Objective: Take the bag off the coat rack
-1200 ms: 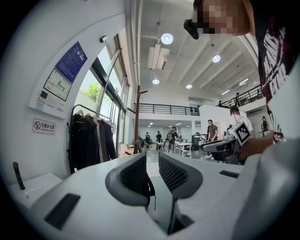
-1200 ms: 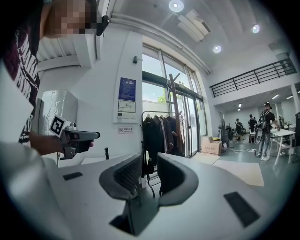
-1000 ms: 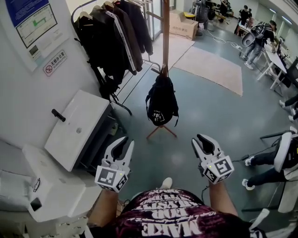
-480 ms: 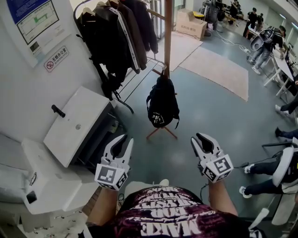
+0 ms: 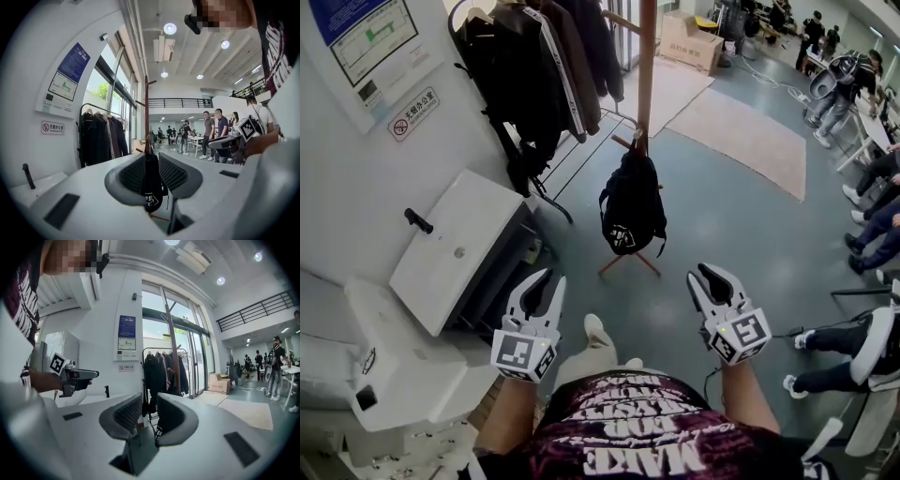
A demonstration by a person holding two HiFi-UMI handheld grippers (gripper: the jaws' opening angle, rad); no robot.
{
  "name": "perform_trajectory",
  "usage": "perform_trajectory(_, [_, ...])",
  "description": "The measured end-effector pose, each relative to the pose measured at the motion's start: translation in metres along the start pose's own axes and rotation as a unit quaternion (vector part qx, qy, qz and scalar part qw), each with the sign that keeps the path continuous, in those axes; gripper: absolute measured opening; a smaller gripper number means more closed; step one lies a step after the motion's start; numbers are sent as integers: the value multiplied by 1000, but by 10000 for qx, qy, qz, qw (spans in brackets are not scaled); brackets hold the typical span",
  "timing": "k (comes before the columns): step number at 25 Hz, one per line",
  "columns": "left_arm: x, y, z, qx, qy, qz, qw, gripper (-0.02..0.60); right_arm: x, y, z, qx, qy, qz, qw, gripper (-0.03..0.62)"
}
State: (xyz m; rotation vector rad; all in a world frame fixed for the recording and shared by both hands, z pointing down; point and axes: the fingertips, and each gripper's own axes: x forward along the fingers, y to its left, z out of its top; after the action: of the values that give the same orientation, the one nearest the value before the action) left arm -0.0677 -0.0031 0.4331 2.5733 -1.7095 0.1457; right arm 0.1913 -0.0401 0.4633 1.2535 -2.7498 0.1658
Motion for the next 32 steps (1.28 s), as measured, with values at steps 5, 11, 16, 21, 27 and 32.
perform_trajectory(5, [19, 16, -1, -21, -61, -102, 9999, 84, 21, -7, 1, -39, 24, -69, 10000, 109])
perform_trajectory(11, [52, 29, 3, -6, -87, -272, 9996, 84, 46, -17, 10, -120, 11, -156, 9998, 110])
perform_trajectory(16, [77, 30, 8, 450, -42, -407, 9982, 84, 59, -28, 11, -75, 22, -251, 9997, 110])
perform_trajectory(21, [100, 43, 8, 295, -12, -510, 9983, 84, 77, -38, 9, -29, 68, -289, 9996, 110])
perform_trajectory(27, [123, 60, 8, 243, 23, -550, 9982, 84, 105, -47, 17, -58, 125, -280, 9995, 110])
perform_trajectory(32, [146, 75, 10, 253, 21, -644, 9976, 84, 129, -55, 23, -88, 160, -312, 9993, 110])
